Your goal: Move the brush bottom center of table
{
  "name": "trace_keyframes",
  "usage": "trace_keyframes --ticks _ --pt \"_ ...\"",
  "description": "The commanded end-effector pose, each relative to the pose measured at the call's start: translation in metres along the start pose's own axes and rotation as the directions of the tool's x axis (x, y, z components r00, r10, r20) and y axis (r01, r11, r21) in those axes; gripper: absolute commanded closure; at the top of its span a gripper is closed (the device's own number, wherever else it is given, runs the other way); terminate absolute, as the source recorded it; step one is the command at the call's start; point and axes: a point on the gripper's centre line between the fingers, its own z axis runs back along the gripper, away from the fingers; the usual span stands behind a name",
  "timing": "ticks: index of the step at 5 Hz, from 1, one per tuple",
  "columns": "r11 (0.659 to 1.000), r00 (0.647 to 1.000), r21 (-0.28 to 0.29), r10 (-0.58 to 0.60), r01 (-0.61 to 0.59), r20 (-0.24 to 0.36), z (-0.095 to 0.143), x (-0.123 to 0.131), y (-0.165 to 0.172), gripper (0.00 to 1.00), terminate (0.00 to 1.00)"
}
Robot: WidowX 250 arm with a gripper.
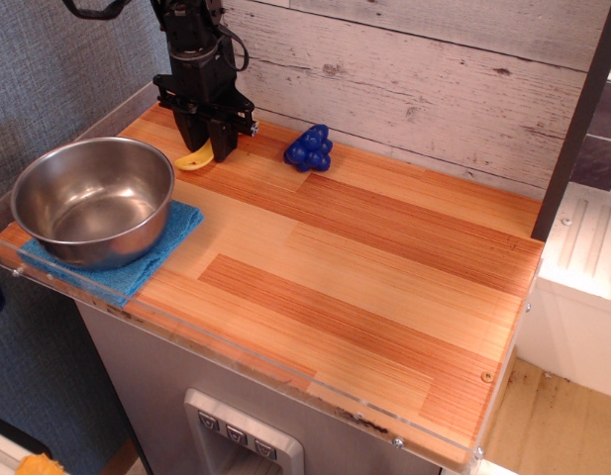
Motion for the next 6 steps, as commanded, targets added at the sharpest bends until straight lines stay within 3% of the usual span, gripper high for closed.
trace_keyframes --ticks 1,2,3,4,5,6 --pt "0.998 0.978 0.043 0.028 -0.037 0.209 0.047 -0.014 -0.024 1.0 0.0" --pt "1.0 0.915 0.006 -0.027 0.027 0.402 0.089 -0.009 -0.041 1.0 0.0" --pt "0.992 0.872 -0.031 -0.089 0.119 0.481 0.128 -0.01 -0.079 1.0 0.0" --pt "0.977 0.891 -0.089 -0.138 0.195 0.432 0.142 -0.034 -0.121 1.0 0.0" --pt "0.966 0.947 -0.097 -0.209 0.238 0.245 0.138 -0.059 -0.157 1.0 0.0" --pt "0.974 0.972 -0.06 -0.21 0.217 0.105 0.131 -0.077 -0.171 1.0 0.0"
